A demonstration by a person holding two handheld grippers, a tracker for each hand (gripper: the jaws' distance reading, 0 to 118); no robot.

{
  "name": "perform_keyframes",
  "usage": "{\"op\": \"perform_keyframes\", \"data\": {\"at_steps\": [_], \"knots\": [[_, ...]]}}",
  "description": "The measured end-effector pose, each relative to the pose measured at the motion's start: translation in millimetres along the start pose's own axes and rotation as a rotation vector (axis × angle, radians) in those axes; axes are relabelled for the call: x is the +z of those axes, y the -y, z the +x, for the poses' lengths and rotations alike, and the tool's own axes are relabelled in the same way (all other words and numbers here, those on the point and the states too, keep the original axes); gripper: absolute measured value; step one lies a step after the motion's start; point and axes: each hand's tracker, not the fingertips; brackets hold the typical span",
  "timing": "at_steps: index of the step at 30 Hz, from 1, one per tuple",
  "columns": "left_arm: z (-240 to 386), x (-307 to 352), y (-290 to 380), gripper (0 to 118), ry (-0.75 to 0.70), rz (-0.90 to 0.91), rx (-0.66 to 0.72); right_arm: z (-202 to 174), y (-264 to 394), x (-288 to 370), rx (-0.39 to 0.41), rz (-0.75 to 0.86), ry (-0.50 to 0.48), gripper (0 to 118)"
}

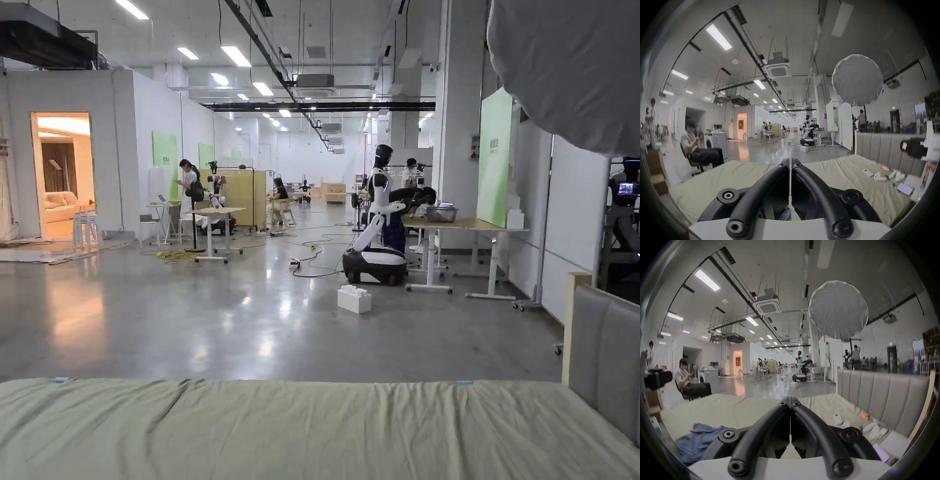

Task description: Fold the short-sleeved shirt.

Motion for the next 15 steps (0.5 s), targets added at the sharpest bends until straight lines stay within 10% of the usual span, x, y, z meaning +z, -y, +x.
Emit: {"op": "perform_keyframes", "data": {"at_steps": [3,7,11,15], "knots": [[19.2,-6.6,23.8,2,0.032,-0.042,-0.498,-40.1,22.1,-13.1,0.705,0.017,-0.008,1],[58.1,-12.3,101.7,2,0.047,-0.125,-1.420,-78.0,96.3,-1.1,1.362,0.137,-0.153,1],[74.7,3.7,152.0,2,0.303,-0.189,-1.337,-91.7,135.1,20.9,1.399,0.113,-0.339,1],[75.2,2.4,129.3,1,0.193,-0.154,-1.188,-93.8,125.3,19.9,1.329,0.090,-0.287,1]]}}
